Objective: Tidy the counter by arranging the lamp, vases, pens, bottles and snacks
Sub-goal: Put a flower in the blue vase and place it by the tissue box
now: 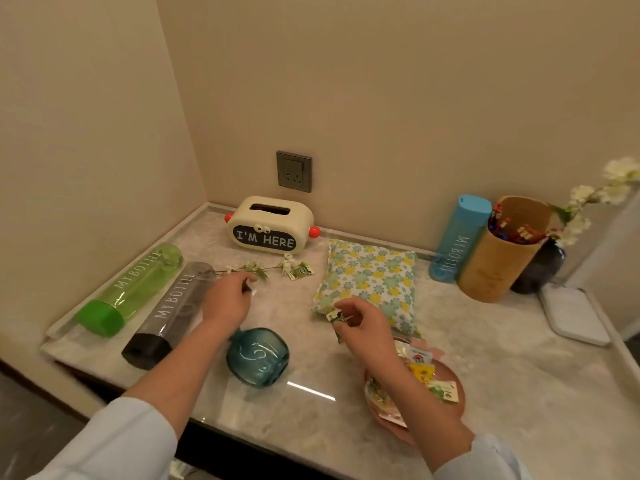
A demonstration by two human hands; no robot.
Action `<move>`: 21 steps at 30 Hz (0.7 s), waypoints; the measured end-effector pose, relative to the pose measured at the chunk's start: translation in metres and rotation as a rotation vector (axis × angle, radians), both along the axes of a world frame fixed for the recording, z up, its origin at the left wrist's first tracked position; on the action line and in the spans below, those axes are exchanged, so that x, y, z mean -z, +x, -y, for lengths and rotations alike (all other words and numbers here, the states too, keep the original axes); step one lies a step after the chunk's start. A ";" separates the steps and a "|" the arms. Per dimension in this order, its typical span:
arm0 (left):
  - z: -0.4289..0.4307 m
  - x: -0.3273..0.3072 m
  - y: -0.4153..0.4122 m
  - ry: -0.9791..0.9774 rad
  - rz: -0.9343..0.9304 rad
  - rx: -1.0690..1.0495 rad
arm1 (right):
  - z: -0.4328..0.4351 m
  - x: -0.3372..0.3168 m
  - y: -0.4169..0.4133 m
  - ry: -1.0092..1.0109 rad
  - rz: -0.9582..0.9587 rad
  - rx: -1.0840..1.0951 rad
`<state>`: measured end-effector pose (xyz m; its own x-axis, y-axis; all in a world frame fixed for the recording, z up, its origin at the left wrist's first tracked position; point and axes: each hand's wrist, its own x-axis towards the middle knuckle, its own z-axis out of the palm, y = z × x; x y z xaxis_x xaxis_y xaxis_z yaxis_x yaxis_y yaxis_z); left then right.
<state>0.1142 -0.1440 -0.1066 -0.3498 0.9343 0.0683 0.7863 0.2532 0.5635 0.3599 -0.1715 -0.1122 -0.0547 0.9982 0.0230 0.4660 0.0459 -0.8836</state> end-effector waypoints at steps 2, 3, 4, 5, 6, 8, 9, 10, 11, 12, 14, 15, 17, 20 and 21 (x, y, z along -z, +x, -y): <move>0.006 -0.018 0.032 0.172 0.086 0.013 | 0.007 -0.001 0.012 0.013 -0.039 0.024; 0.011 -0.027 0.052 0.222 0.165 0.030 | 0.012 -0.002 0.018 0.017 -0.057 0.036; 0.017 -0.034 0.073 0.245 0.257 0.055 | 0.016 -0.003 0.024 0.021 -0.072 0.049; 0.024 -0.037 0.094 0.253 0.344 0.088 | 0.021 -0.004 0.031 0.029 -0.080 0.064; 0.031 -0.037 0.113 0.251 0.416 0.123 | 0.025 -0.004 0.037 0.039 -0.075 0.081; 0.046 -0.028 0.147 0.224 0.514 0.192 | 0.034 -0.005 0.053 0.057 -0.042 0.128; 0.053 -0.022 0.160 0.210 0.538 0.223 | 0.039 -0.004 0.060 0.064 -0.029 0.154; 0.059 -0.014 0.172 0.194 0.550 0.249 | 0.044 -0.004 0.069 0.069 -0.023 0.182; 0.066 -0.007 0.182 0.176 0.558 0.263 | 0.048 -0.002 0.077 0.070 -0.015 0.209; 0.071 -0.001 0.191 0.157 0.562 0.266 | 0.052 -0.001 0.085 0.066 -0.001 0.231; 0.082 0.009 0.207 0.117 0.560 0.273 | 0.060 0.004 0.098 0.059 0.033 0.262; 0.086 0.014 0.213 0.106 0.555 0.286 | 0.063 0.006 0.103 0.056 0.040 0.269; 0.094 0.022 0.220 0.096 0.446 0.337 | 0.068 0.011 0.112 0.048 0.052 0.269; 0.096 0.030 0.216 0.168 0.172 0.393 | 0.069 0.017 0.116 0.044 0.065 0.270; 0.095 0.031 0.214 0.190 0.156 0.392 | 0.068 0.018 0.117 0.052 0.067 0.271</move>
